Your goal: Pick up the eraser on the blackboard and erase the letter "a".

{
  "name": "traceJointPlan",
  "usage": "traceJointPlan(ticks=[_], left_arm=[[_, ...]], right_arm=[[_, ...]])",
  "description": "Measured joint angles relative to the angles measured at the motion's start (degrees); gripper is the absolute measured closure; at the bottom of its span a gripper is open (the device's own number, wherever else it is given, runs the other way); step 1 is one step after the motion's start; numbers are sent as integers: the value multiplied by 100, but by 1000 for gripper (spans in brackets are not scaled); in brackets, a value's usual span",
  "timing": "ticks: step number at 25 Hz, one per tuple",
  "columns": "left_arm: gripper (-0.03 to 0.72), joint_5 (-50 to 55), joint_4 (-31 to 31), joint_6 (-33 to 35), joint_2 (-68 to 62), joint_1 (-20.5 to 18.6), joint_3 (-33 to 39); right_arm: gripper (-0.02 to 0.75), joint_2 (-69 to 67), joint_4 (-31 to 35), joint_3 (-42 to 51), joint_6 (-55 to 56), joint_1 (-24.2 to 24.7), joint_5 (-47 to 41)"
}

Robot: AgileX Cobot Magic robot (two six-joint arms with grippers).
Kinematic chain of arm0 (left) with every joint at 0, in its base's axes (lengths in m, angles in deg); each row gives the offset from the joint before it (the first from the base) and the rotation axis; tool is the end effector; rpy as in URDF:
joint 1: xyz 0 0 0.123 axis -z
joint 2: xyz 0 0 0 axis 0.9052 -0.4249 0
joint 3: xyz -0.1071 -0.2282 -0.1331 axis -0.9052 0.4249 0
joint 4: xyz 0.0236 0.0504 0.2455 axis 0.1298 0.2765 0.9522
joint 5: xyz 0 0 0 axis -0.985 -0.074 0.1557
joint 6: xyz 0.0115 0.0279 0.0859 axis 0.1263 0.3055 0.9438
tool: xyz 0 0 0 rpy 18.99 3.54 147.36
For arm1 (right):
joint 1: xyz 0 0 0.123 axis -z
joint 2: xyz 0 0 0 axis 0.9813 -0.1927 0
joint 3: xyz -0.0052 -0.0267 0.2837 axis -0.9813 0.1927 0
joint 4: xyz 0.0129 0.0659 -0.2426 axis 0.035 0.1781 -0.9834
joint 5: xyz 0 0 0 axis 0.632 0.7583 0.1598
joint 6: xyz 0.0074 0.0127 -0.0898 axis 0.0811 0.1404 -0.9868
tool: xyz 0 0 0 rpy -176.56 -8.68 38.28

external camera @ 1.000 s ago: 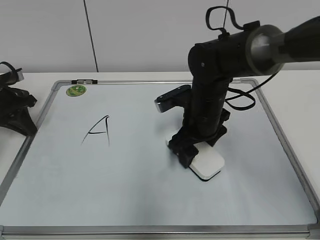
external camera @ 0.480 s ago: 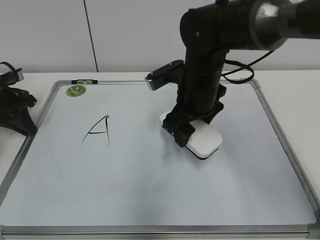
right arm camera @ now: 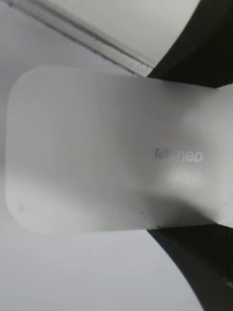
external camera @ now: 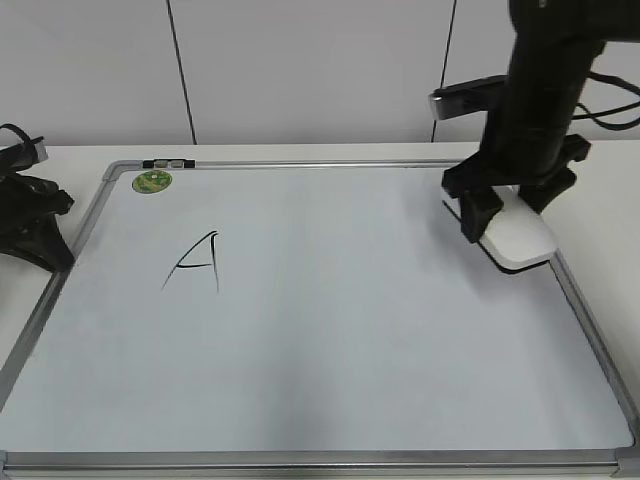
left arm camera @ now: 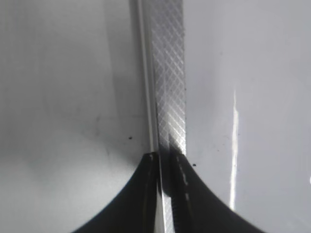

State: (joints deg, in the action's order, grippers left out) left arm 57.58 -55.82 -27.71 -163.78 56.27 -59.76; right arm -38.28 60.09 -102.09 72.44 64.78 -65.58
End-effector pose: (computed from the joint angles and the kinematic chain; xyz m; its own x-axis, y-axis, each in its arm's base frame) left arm 0.4318 0.0315 0.1230 -0.9961 0.0119 -0.0878 0.0425 0.9336 -0.3558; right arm 0.3982 0.0977 0.2252 -0.9330 -0.3487 -0.0885 -0.3469 0.9372 -0.0363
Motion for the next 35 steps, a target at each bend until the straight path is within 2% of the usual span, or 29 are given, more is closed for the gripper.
traceJointPlan(ticks=[5, 11, 20, 35], left_arm=[[650, 0, 0, 0, 0, 0, 0], [650, 0, 0, 0, 0, 0, 0], [650, 0, 0, 0, 0, 0, 0], [650, 0, 0, 0, 0, 0, 0]], right_arm=[[214, 22, 162, 143, 55, 680, 126], [214, 31, 261, 615, 216, 997, 539], [214, -6, 511, 736, 248, 1024, 1155], [214, -556, 573, 739, 275, 1087, 1501]])
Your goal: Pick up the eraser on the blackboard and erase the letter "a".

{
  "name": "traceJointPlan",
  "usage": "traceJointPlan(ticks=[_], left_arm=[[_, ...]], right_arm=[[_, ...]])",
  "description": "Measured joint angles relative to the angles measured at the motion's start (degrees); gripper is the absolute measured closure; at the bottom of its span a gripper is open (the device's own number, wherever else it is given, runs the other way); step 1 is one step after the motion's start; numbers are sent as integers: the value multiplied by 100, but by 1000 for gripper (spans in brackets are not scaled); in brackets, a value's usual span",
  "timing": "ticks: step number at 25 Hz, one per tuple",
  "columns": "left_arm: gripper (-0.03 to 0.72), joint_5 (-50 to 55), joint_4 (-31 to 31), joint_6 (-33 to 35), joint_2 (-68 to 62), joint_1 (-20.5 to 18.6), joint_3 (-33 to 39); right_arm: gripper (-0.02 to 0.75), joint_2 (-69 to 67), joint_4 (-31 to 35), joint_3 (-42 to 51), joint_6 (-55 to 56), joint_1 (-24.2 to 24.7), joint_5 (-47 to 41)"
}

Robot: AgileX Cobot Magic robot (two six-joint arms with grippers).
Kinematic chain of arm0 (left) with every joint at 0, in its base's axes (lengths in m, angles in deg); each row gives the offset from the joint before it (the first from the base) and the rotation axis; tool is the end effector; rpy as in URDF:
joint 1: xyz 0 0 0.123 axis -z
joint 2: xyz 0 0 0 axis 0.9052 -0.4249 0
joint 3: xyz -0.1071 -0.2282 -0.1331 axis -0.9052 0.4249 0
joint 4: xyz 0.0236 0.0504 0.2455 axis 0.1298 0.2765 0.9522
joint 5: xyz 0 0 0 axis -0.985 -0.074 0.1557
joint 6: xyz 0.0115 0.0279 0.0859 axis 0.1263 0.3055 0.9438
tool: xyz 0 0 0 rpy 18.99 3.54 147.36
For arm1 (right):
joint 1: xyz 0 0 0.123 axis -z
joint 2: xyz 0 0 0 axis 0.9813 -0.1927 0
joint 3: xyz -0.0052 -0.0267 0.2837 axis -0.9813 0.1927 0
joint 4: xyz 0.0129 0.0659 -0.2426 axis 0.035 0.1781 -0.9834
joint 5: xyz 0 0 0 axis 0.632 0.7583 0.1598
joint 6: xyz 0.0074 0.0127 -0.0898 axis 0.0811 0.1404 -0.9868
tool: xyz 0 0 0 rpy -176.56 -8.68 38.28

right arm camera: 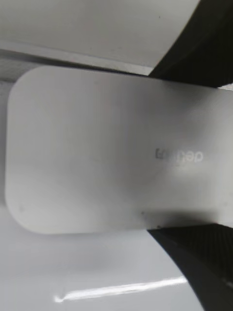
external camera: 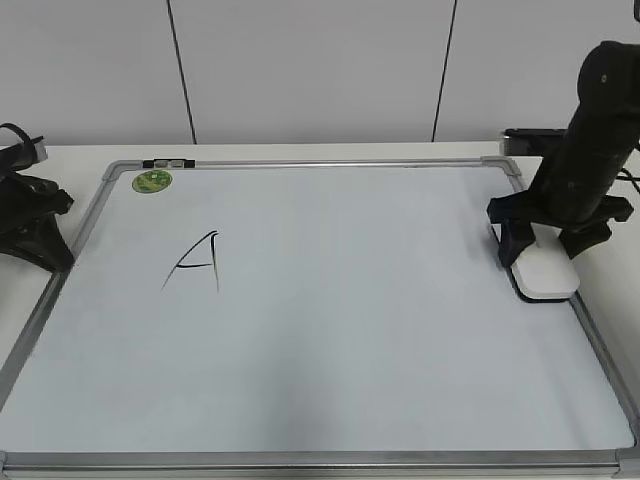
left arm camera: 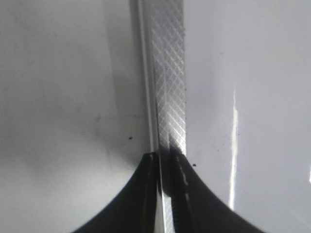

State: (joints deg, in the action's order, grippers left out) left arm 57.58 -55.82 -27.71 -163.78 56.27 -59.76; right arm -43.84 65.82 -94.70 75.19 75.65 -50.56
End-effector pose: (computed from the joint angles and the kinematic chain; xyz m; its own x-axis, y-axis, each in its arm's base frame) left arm 0.4318 0.0315 0.1230 -0.9961 0.0119 -0.0878 0.0425 0.9336 -0.3558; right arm 0.4181 0.0290 0.1553 -0.9893 -0.0666 -0.1296 -0.0744 0.9956 0.0561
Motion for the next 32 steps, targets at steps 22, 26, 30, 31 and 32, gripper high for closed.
traceJointPlan(ticks=[22, 26, 30, 31, 32], left_arm=[[379, 73, 0, 20, -9, 0, -53], [243, 474, 0, -66, -9, 0, -406], [217, 899, 0, -282, 35, 0, -963], [216, 917, 0, -373, 104, 0, -1097], [214, 931, 22, -467, 205, 0, -1195]], right_arm=[[124, -27, -137, -1455, 187, 0, -1289], [139, -27, -137, -1724, 78, 0, -1551], [142, 9, -147, -1993, 10, 0, -1576], [142, 69, -147, -1993, 0, 0, -1586], [142, 159, -147, -1993, -16, 0, -1586]])
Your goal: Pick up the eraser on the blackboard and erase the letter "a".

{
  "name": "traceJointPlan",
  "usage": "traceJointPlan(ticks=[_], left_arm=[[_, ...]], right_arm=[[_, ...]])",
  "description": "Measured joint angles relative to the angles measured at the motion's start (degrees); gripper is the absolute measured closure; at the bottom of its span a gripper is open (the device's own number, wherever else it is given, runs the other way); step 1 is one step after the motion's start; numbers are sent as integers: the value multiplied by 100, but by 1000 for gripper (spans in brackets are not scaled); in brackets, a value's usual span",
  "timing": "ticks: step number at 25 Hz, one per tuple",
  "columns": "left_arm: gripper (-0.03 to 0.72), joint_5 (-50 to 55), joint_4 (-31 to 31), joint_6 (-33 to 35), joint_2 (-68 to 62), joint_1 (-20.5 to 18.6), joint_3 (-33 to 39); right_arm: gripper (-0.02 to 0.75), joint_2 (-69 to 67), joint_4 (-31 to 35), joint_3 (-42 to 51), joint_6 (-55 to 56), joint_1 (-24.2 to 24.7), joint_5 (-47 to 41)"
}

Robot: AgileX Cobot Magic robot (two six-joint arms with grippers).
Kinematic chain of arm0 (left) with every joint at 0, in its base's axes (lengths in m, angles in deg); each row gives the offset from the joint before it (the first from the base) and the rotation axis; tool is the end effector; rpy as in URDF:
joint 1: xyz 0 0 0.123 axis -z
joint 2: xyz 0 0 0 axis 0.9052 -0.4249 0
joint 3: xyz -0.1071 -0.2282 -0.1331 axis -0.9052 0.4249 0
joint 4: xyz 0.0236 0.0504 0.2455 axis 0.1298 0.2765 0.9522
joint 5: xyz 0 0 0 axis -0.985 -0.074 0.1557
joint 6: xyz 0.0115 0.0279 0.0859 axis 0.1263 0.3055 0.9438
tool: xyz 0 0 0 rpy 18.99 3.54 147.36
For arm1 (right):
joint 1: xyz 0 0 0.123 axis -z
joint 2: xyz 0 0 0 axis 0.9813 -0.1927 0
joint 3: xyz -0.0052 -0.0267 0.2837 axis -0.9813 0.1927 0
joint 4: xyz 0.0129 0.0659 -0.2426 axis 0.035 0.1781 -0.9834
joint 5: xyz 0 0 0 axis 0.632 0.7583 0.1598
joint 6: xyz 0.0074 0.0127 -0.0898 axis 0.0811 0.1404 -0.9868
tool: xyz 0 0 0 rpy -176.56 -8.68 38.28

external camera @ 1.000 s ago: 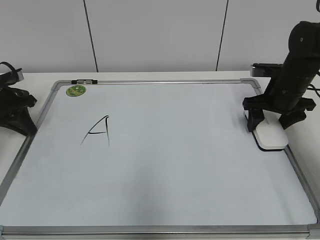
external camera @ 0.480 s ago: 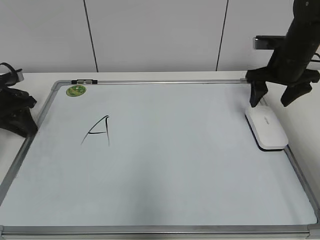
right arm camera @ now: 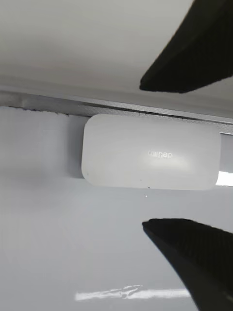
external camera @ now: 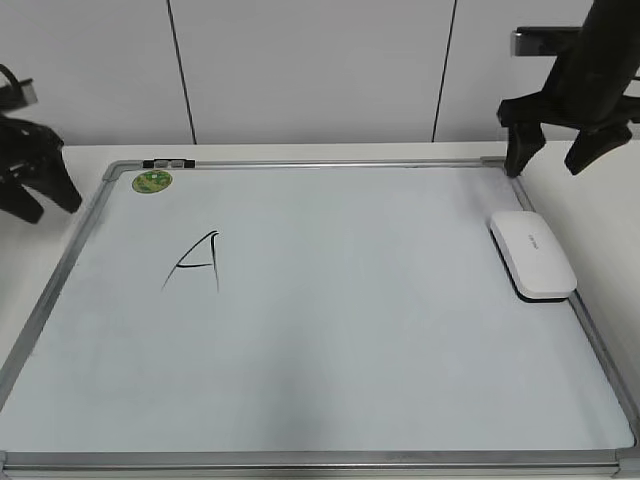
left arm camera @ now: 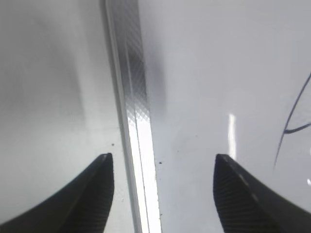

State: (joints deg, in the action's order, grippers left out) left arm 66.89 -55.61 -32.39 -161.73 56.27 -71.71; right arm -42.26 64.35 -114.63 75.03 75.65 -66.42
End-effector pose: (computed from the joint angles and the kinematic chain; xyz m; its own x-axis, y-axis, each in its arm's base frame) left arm 0.4514 0.0320 0.1893 -0.9876 -0.0020 -0.1572 0.0572 0.9269 -0.3709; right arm 0.4417 0.0290 0.2532 -0.9694 -0.0947 -0.2266 -0.1048 0.9939 0.0332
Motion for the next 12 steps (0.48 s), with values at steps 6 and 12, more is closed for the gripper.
traceJointPlan(ticks=[6, 12], left_arm=[[214, 105, 185, -341, 872, 10, -79], [214, 158, 673, -647, 1893, 180, -79]], right_arm=[[144, 852, 34, -23, 0, 0, -52], [145, 1876, 183, -23, 0, 0, -145]])
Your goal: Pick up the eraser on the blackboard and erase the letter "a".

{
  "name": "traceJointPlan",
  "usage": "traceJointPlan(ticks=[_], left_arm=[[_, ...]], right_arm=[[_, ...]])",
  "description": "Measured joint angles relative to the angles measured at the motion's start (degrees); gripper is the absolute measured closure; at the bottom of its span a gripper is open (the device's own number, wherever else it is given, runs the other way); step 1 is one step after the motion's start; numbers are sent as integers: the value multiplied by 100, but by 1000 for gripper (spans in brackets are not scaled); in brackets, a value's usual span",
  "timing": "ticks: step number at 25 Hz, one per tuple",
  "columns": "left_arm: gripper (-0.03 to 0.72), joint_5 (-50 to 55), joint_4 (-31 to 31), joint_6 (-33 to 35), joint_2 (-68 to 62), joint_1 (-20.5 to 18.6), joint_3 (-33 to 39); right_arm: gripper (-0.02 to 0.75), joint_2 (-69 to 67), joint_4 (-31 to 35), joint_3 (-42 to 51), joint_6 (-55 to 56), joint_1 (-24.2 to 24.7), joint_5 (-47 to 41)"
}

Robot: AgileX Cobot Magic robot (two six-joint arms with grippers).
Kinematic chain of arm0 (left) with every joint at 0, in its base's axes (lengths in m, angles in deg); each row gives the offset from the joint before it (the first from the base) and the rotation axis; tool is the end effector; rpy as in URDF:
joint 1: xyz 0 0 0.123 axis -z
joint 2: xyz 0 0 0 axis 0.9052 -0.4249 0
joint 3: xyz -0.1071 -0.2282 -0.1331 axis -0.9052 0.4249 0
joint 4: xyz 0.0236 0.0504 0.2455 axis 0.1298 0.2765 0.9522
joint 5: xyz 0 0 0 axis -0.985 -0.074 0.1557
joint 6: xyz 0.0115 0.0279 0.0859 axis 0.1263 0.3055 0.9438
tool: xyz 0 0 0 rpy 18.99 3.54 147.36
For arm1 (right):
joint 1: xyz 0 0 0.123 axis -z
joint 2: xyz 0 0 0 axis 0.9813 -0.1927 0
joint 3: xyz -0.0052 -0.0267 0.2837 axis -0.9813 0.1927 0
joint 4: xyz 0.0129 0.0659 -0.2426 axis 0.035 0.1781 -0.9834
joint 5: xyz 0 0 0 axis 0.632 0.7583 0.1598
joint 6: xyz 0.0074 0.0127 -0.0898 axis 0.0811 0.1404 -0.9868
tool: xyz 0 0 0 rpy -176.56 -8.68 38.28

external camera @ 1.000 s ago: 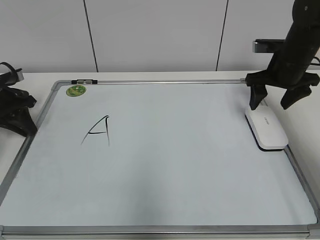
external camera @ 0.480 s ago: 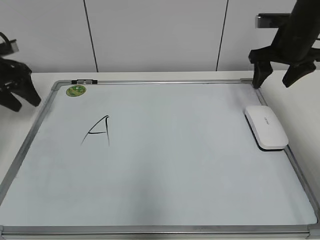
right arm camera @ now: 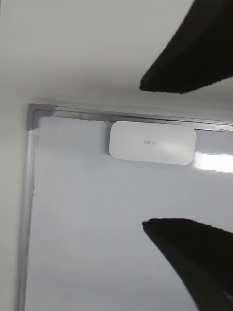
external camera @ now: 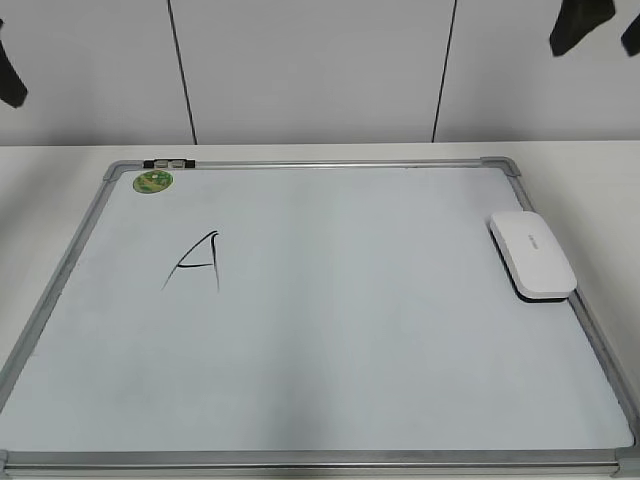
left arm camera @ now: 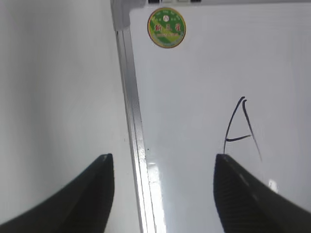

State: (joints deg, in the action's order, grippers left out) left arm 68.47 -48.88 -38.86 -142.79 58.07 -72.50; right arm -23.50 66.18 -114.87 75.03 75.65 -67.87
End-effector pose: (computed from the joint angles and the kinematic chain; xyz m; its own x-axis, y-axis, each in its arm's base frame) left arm 0.4040 0.0211 0.3315 -0.9114 -0.0096 -0.4113 0.0939 0.9685 -0.2306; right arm 0.3742 0.0280 0.3888 -0.8562 -0.0790 -0.5106 -0.1202 0.9916 0.0480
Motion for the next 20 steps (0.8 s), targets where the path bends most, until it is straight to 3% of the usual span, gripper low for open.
traceJointPlan(ticks=[6, 11, 20], left_arm=[[214, 42, 203, -37, 1581, 78, 710], [214, 125, 262, -50, 2917, 78, 1797], [215, 160, 196, -450, 5065, 266, 3249]], right_arm=[[145, 1039, 14, 0, -5, 0, -48], [145, 1951, 14, 257, -5, 0, -64], [145, 3740, -116, 1864, -5, 0, -98]])
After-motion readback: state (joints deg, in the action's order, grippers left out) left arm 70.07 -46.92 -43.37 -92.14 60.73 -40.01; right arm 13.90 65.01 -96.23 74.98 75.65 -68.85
